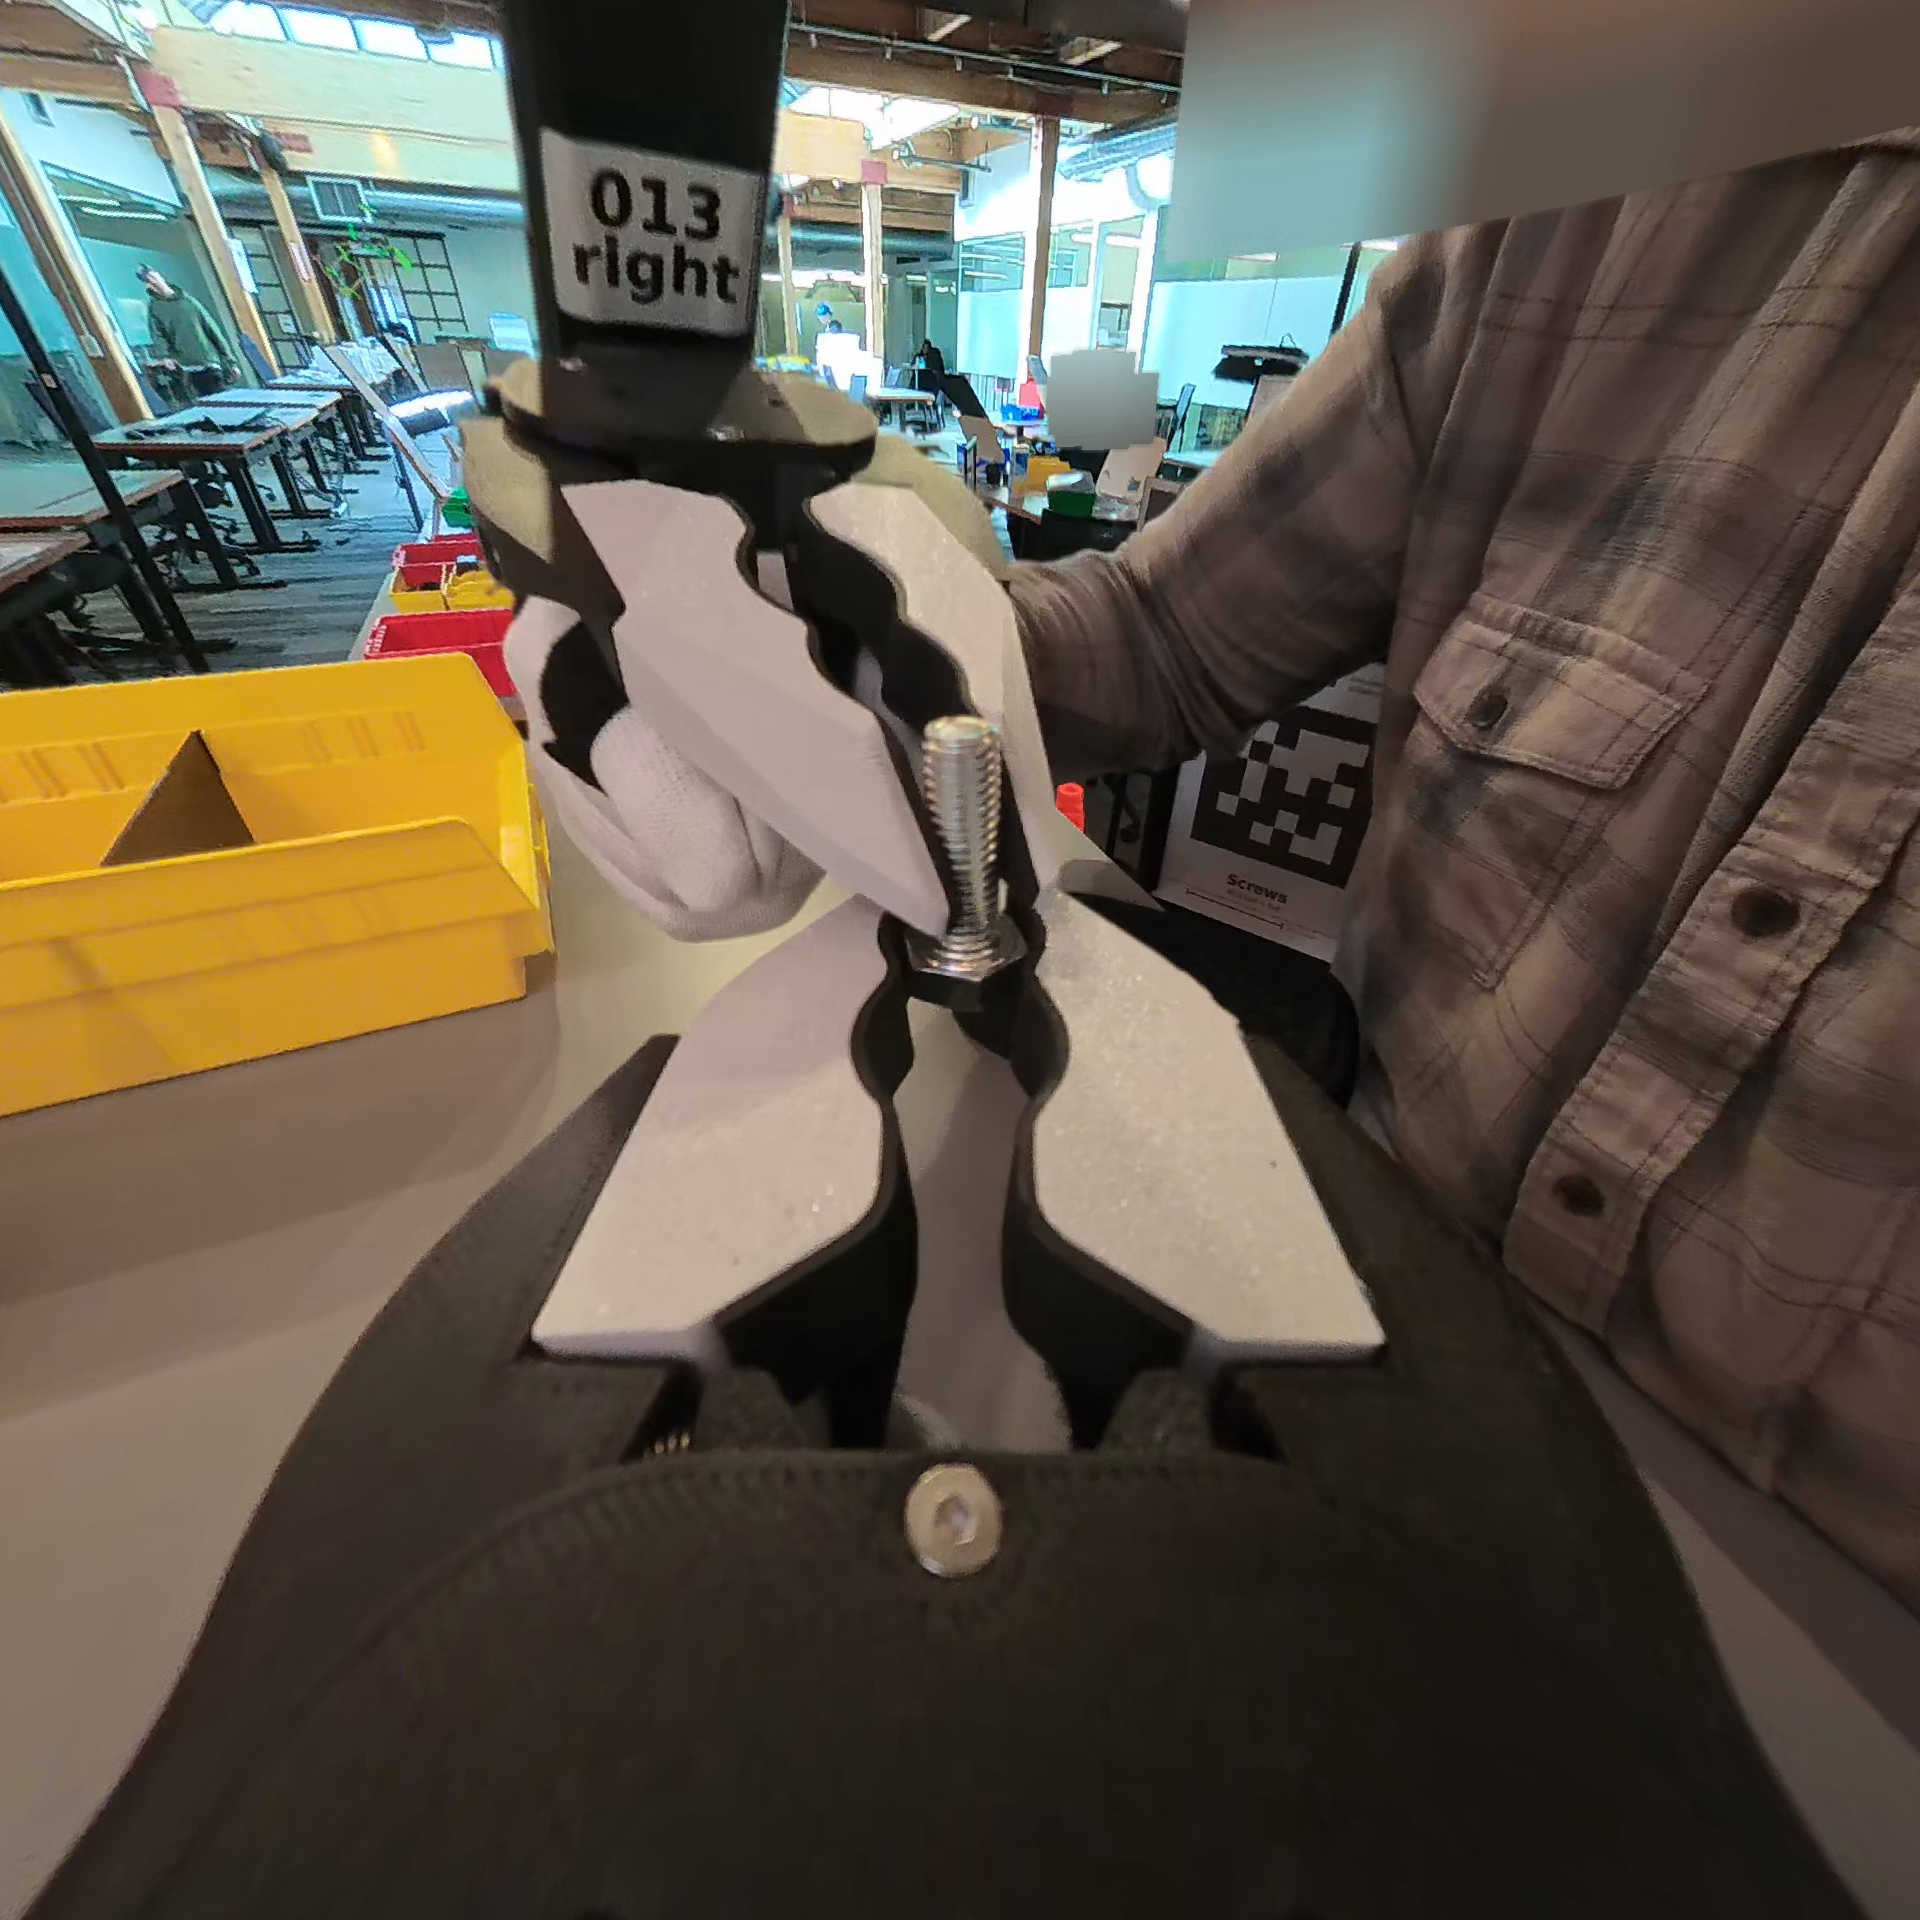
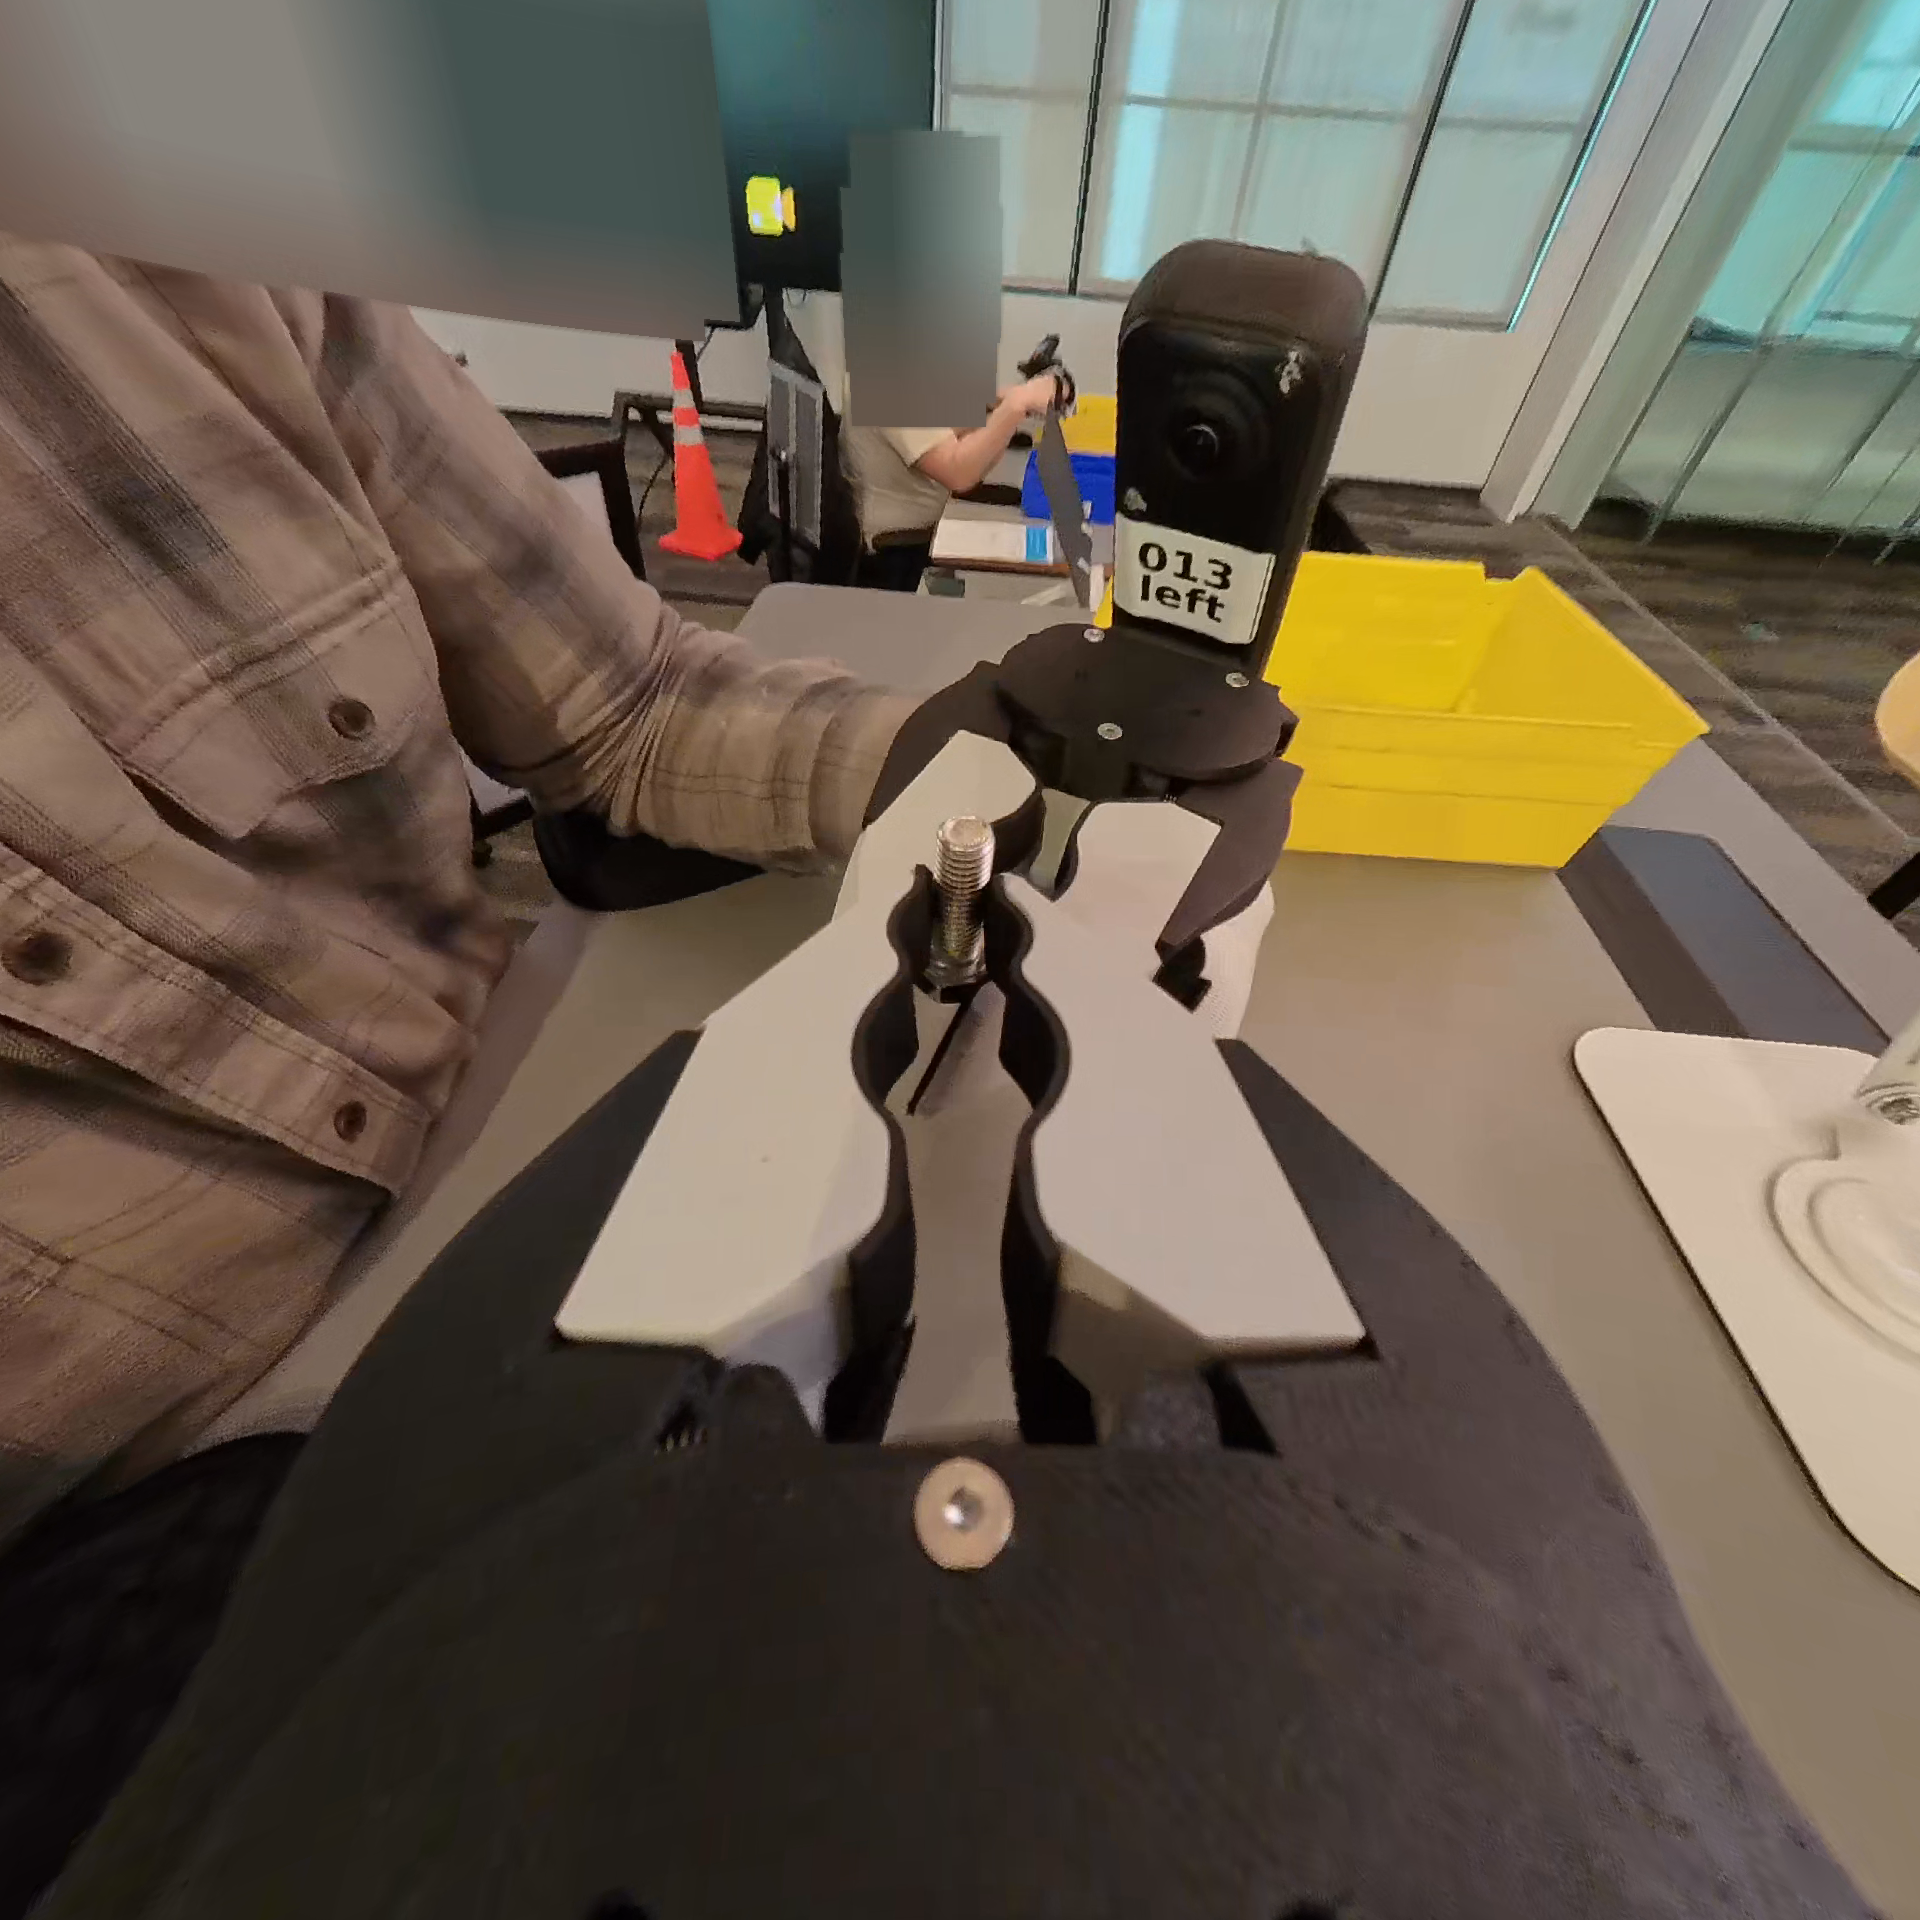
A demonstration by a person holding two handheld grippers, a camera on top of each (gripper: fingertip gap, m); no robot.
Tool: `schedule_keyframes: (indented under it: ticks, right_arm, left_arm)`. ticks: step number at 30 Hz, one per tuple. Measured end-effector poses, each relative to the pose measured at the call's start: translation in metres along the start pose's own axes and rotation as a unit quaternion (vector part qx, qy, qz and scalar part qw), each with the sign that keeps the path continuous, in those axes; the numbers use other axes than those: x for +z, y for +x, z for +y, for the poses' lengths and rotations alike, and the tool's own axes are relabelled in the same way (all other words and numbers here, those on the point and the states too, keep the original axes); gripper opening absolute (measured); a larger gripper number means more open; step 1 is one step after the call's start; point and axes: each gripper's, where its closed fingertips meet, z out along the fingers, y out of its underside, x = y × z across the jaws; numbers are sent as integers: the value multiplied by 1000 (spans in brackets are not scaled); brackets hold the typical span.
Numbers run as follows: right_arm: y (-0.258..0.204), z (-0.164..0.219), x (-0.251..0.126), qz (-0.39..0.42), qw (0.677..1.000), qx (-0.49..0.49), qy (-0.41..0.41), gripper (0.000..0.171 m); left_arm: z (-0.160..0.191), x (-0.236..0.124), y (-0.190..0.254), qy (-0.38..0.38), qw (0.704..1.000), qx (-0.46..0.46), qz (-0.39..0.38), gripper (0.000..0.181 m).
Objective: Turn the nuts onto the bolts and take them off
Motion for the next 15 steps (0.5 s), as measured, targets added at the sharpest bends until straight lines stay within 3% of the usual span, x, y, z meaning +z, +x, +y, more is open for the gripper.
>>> schedule_keyframes:
  ticks: [4, 7, 11, 13, 15]
  right_arm:
    - [0, -15, -16, 4, 999, 7, 51, 7]
    - [25, -23, -50, 67, 997, -15, 37, 7]
    - [117, -4, -145, 254, 965, -10, -62, 7]
    - [165, 32, -202, 333, 931, 33, -147, 7]
    - [205, 72, -253, 392, 891, 83, -213, 7]
  left_arm:
    - [-10, 3, -6, 14, 999, -1, -29, 28]
    - [-16, -4, -21, 33, 997, -7, -68, 36]
    - [-3, -17, -52, 8, 988, -3, -155, 18]
    - [6, -19, -63, -19, 982, 5, -187, 2]
    - [15, -18, -65, -46, 980, 13, -194, 0]
